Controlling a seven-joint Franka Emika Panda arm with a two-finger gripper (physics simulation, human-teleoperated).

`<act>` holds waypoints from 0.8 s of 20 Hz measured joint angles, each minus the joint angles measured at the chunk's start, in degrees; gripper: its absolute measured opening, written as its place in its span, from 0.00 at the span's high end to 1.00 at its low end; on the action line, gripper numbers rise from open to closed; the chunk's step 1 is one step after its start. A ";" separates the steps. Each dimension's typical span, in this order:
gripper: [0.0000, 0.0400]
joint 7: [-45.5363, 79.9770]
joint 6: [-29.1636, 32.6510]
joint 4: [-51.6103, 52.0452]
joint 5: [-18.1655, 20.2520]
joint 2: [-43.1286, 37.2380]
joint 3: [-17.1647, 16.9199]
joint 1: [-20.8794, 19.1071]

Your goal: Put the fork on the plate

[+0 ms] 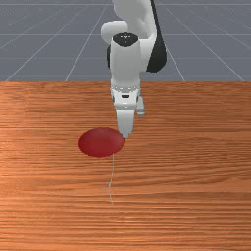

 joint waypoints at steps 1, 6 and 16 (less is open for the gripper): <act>0.00 1.11 -0.41 0.18 0.28 0.09 -0.17 0.10; 0.63 20.27 -8.38 2.11 2.33 0.55 -4.14 1.67; 1.00 72.99 -26.95 11.88 18.68 5.81 -11.14 1.63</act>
